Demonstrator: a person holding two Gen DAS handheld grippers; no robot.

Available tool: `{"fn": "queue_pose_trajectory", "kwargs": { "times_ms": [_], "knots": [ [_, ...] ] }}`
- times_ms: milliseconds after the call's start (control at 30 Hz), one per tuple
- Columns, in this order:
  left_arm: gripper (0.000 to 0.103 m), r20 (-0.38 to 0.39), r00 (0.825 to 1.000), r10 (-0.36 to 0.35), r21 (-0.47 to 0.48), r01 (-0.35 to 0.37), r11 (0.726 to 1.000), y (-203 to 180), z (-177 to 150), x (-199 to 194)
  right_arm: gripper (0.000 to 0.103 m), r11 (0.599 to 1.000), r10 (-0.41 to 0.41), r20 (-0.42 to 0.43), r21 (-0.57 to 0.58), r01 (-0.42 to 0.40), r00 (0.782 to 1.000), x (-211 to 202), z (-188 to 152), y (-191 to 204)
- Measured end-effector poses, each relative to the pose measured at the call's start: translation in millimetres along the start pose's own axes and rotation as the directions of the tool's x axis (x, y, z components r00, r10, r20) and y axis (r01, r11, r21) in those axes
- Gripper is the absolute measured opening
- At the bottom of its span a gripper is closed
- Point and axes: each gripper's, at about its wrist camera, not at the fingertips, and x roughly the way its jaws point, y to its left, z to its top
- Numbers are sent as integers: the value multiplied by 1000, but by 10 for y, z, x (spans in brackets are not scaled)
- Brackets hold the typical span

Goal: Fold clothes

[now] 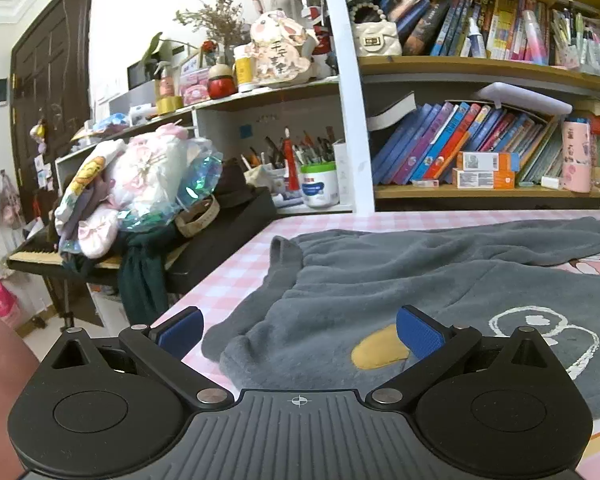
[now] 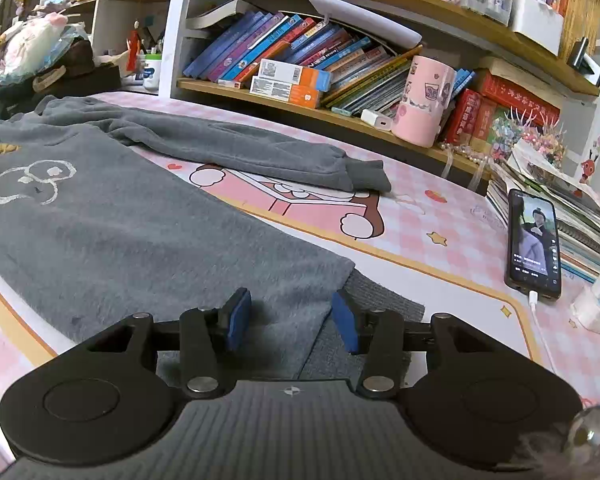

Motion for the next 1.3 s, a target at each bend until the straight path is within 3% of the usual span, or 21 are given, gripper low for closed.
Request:
{"fn": "queue_pose_trajectory", "kwargs": {
  "times_ms": [367,800,967,1100,1167,1200,1300],
  "knots": [
    [103,-36,997,71,27,-70,997,78,-50,123,47,999,-28,-8,-17,28,1000,-11,1,54],
    [102,-147,973,179,-18,-184,983,419,-89,542,50,999,-37,-4,-23,37,999,-4,-2,40],
    [85,-208,969,137,-87,-157,984,531,-53,718,50,999,-43,-4,-30,43,999,-7,-2,59],
    [60,-267,961,76,-175,-126,976,606,-104,870,50,999,-43,-3,-25,43,999,-12,-2,78],
    [53,-266,963,49,-206,-106,973,608,-119,890,50,999,-41,-2,-23,41,999,-13,-4,78],
    [44,-263,964,41,-211,-99,973,601,-115,894,50,999,-40,-2,-22,40,999,-13,-5,78],
    [40,-260,965,33,-223,-93,970,610,-98,914,50,999,-35,1,-19,35,999,-10,-7,74]
  ]
}}
